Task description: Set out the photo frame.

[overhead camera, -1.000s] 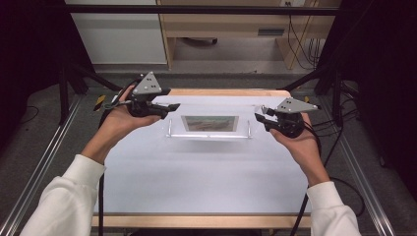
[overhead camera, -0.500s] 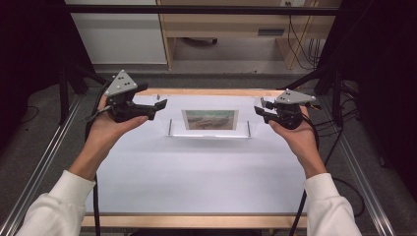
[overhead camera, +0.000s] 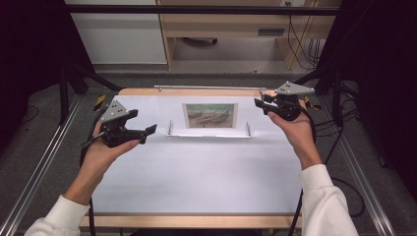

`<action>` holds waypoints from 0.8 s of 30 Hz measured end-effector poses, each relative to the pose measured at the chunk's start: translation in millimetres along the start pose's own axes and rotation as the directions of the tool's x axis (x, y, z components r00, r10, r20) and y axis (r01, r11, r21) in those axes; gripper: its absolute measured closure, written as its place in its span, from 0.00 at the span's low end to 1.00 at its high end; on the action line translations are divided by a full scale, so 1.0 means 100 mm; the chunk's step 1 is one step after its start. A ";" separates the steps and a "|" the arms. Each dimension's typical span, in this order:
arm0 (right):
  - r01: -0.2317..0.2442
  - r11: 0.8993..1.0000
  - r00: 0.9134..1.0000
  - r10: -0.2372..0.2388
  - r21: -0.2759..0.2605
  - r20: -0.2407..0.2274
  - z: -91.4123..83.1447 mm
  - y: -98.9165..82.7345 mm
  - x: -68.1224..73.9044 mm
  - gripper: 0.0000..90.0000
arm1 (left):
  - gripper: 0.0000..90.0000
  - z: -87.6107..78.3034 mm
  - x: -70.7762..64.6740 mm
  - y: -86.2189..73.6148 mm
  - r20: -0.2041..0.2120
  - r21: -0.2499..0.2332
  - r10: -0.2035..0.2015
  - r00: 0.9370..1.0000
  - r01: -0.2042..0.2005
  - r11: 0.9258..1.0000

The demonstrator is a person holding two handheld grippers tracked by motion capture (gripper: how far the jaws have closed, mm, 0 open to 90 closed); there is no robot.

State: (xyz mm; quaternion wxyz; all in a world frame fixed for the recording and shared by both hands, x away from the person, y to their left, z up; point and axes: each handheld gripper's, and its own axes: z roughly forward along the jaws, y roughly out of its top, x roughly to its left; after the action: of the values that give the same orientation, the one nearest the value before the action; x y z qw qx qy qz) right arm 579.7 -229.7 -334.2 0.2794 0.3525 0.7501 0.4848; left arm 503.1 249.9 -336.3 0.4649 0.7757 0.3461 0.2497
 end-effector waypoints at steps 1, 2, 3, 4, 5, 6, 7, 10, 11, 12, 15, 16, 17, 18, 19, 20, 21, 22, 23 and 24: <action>0.000 1.000 1.000 0.000 0.000 0.000 0.00 0.00 0.00 0.73 | 0.16 0.00 0.00 0.00 0.000 0.000 0.000 1.000 0.000 1.000; -0.007 1.000 1.000 0.007 0.000 0.003 0.02 0.01 -0.01 0.73 | 0.16 0.01 -0.01 -0.05 -0.001 0.007 -0.005 1.000 0.005 1.000; -0.006 1.000 1.000 0.005 0.001 0.005 0.03 0.01 -0.01 0.73 | 0.16 0.01 -0.02 -0.10 -0.001 0.009 -0.009 1.000 0.009 1.000; -0.008 1.000 1.000 0.008 0.001 0.006 0.03 0.01 -0.02 0.73 | 0.16 0.03 -0.03 -0.19 0.007 0.011 -0.028 1.000 0.028 1.000; -0.008 1.000 1.000 0.008 0.001 0.006 0.03 0.01 -0.02 0.73 | 0.16 0.03 -0.03 -0.19 0.007 0.011 -0.028 1.000 0.028 1.000; -0.017 1.000 1.000 0.017 -0.001 0.008 0.05 0.01 -0.03 0.72 | 0.16 0.04 -0.06 -0.28 0.009 0.013 -0.042 0.999 0.042 0.999; -0.017 1.000 1.000 0.017 -0.001 0.008 0.05 0.01 -0.03 0.72 | 0.16 0.04 -0.06 -0.28 0.009 0.013 -0.042 0.999 0.042 0.999; -0.027 1.000 1.000 0.027 0.000 0.007 0.07 0.02 -0.05 0.72 | 0.16 0.10 -0.12 -0.51 0.016 0.030 -0.067 0.998 0.066 0.997; -0.027 1.000 1.000 0.027 0.000 0.007 0.07 0.02 -0.05 0.72 | 0.16 0.10 -0.12 -0.51 0.016 0.030 -0.067 0.998 0.066 0.997; -0.026 1.000 1.000 0.026 0.002 0.007 0.09 0.03 -0.06 0.72 | 0.16 0.12 -0.14 -0.61 0.008 0.048 -0.059 0.998 0.059 0.997; -0.029 1.000 1.000 0.029 0.005 0.006 0.11 0.04 -0.08 0.72 | 0.16 0.15 -0.16 -0.72 0.014 0.073 -0.061 0.998 0.060 0.996; -0.031 1.000 0.999 0.031 0.006 0.007 0.11 0.04 -0.08 0.72 | 0.16 0.15 -0.16 -0.74 0.015 0.083 -0.057 0.998 0.056 0.995; -0.030 1.000 1.000 0.030 0.004 0.007 0.12 0.04 -0.09 0.72 | 0.16 0.15 -0.16 -0.76 0.009 0.089 -0.054 0.999 0.053 0.995; -0.035 0.999 0.999 0.035 0.007 0.007 0.13 0.04 -0.09 0.72 | 0.16 0.14 -0.17 -0.78 0.008 0.095 -0.053 0.999 0.052 0.994; -0.035 0.999 0.999 0.035 0.007 0.007 0.13 0.04 -0.09 0.72 | 0.16 0.14 -0.17 -0.78 0.008 0.095 -0.053 0.999 0.052 0.994; -0.035 0.999 0.999 0.035 0.006 0.009 0.13 0.04 -0.09 0.72 | 0.16 0.13 -0.17 -0.81 0.004 0.100 -0.051 0.999 0.050 0.994; -0.042 0.999 0.999 0.042 0.003 0.010 0.14 0.04 -0.10 0.72 | 0.16 0.12 -0.18 -0.84 -0.015 0.111 -0.039 0.999 0.041 0.993; -0.046 0.999 0.999 0.046 0.004 0.010 0.15 0.04 -0.10 0.72 | 0.16 0.11 -0.18 -0.86 -0.019 0.115 -0.039 0.999 0.040 0.993; -0.051 0.999 0.999 0.051 0.005 0.009 0.15 0.04 -0.10 0.72 | 0.16 0.10 -0.18 -0.88 -0.020 0.117 -0.040 0.999 0.042 0.992; -0.051 0.999 0.999 0.051 0.005 0.009 0.15 0.04 -0.10 0.72 | 0.16 0.10 -0.18 -0.88 -0.020 0.117 -0.040 0.999 0.042 0.992</action>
State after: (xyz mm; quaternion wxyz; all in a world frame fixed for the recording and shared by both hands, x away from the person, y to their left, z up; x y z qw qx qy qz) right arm 598.6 -228.7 -335.0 0.2695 0.3743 0.7409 0.4883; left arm 472.1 259.4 -421.0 0.4204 0.7923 0.3800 0.2259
